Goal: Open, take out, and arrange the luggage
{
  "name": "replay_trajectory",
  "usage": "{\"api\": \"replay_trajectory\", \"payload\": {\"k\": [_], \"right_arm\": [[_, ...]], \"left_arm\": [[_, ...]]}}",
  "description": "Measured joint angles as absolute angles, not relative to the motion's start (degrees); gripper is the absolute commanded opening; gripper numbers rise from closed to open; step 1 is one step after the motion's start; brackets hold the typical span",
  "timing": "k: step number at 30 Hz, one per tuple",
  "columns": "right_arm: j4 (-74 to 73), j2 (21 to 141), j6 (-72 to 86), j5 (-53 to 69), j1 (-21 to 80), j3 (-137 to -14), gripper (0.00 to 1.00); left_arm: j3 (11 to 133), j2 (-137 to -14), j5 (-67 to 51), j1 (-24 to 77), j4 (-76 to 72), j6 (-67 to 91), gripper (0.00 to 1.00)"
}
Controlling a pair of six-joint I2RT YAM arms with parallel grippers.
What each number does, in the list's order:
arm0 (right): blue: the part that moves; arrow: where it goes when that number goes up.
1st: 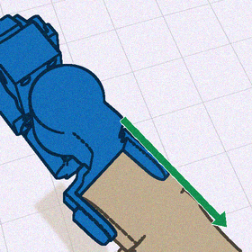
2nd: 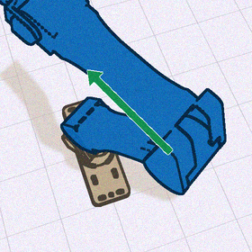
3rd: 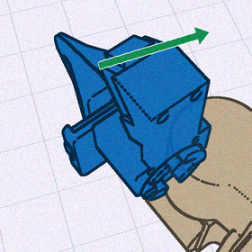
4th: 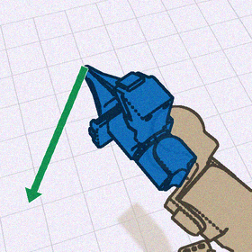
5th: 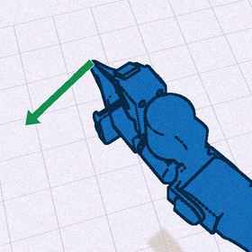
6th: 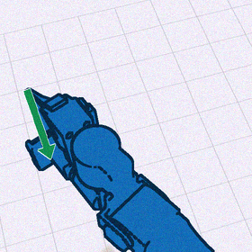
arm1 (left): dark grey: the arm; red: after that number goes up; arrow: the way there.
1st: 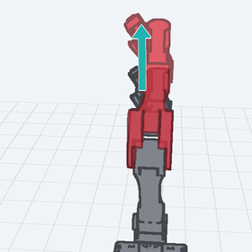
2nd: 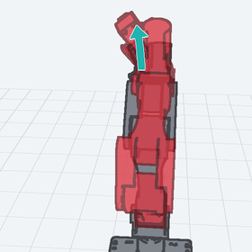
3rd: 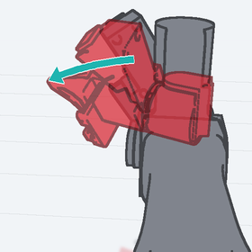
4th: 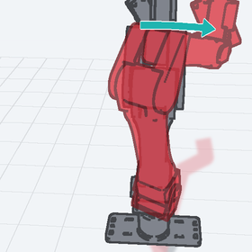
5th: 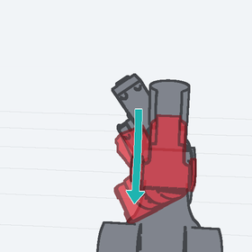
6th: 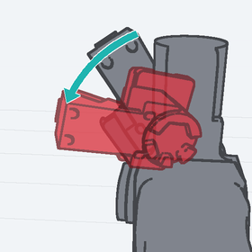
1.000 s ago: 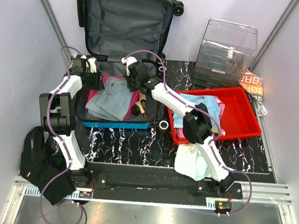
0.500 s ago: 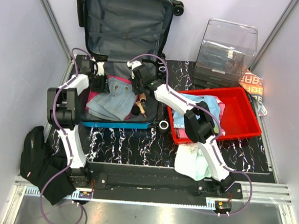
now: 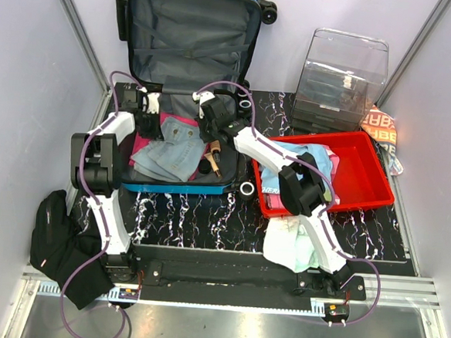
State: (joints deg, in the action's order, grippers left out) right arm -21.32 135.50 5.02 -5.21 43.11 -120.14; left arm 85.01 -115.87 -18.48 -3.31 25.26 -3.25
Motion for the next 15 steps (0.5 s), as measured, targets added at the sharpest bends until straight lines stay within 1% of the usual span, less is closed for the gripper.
{"api": "replay_trajectory", "payload": {"k": [6, 15], "right_arm": [[-21.82, 133.64, 4.97, -5.34, 43.0, -119.55, 0.0], [-22.26, 127.33, 4.23, -6.37, 42.57, -119.39, 0.0]], "left_arm": [[84.09, -112.07, -20.01, -3.31, 26.59, -3.25, 0.0], [83.96, -105.1, -23.2, -3.2, 27.29, -2.72, 0.0]]}}
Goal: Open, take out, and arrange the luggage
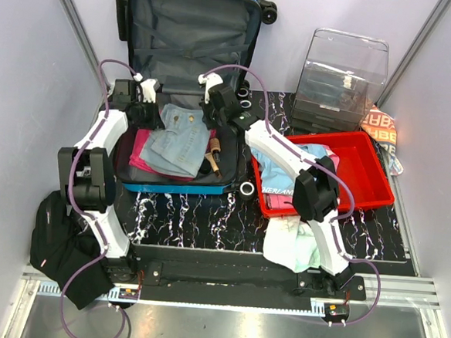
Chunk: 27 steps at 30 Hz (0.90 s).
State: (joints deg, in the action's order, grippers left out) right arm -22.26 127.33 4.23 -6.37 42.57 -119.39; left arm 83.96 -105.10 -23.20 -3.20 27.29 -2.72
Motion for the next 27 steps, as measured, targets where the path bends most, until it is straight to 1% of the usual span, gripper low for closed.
{"api": "replay_trajectory", "payload": {"k": [10, 16, 21, 27], "right_arm": [[-22.44, 123.7, 2.76, -6.66, 41.8, -118.02, 0.0], [-22.63, 117.71, 1.54, -6.61, 39.55, -113.97, 0.0], [-22.17, 109.08, -0.47, -6.55, 35.73, -107.53, 0.0], [-23.38, 97.43, -2.07, -6.57, 29.87, -96.33, 0.0]], "left_arm": [[83.96, -101.58, -27.86, -3.2, 27.53, 1.15, 0.0], [83.83, -97.97, -32.64, -1.54, 26.79, 6.79, 0.0], [83.85, -96.79, -35.51, 4.38, 25.02, 12.21, 0.0], [83.99, -97.3, -36.84, 15.88, 23.49, 17.56, 0.0]]}}
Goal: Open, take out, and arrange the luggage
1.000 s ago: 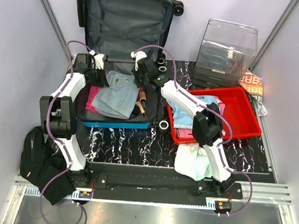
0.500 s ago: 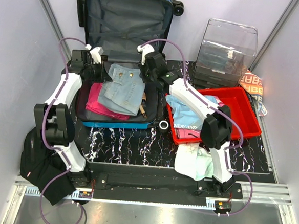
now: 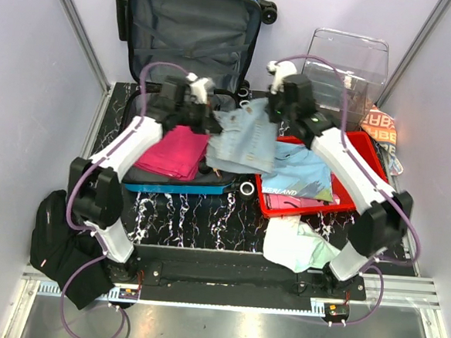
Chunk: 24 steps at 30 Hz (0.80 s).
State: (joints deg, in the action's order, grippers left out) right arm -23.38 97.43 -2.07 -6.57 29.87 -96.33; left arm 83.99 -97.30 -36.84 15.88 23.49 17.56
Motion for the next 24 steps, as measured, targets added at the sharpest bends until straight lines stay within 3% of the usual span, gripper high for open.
{"api": "replay_trajectory", "payload": {"k": [10, 24], "right_arm": [[-28.16, 85.91, -2.13, -7.2, 14.74, -80.09, 0.0], [-38.98, 85.38, -3.57, -9.65, 9.43, -83.57, 0.0]], "left_arm": [[93.82, -108.29, -35.59, 33.17, 20.12, 25.76, 0.0], [101.25, -114.17, -32.77, 39.92, 22.72, 34.46, 0.0]]}}
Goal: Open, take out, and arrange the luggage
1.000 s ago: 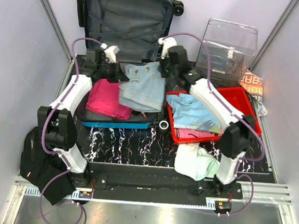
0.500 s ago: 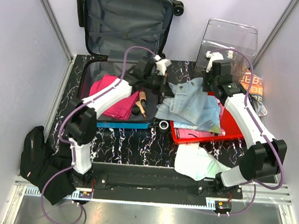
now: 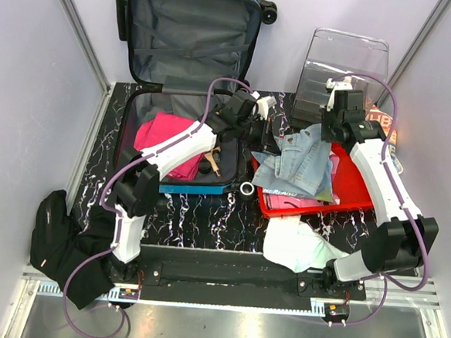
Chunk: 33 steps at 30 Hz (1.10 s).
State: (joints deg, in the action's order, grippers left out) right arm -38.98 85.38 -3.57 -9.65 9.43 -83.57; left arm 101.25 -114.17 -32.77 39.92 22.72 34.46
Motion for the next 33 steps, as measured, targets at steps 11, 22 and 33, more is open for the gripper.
{"api": "replay_trajectory", "payload": {"k": [11, 22, 33], "right_arm": [[-46.72, 82.17, -6.76, -12.29, 9.21, -88.86, 0.0], [-45.54, 95.37, -9.45, -9.69, 6.07, -88.9, 0.0], [-39.38, 105.3, -10.07, -5.96, 6.0, -88.92, 0.19]], "left_arm": [[104.55, -114.08, -32.21, 43.86, 24.47, 37.36, 0.0], [103.66, -115.85, -21.74, 46.41, 23.49, 37.76, 0.0], [102.04, -118.52, -4.51, 47.0, 24.53, 31.9, 0.0]]}}
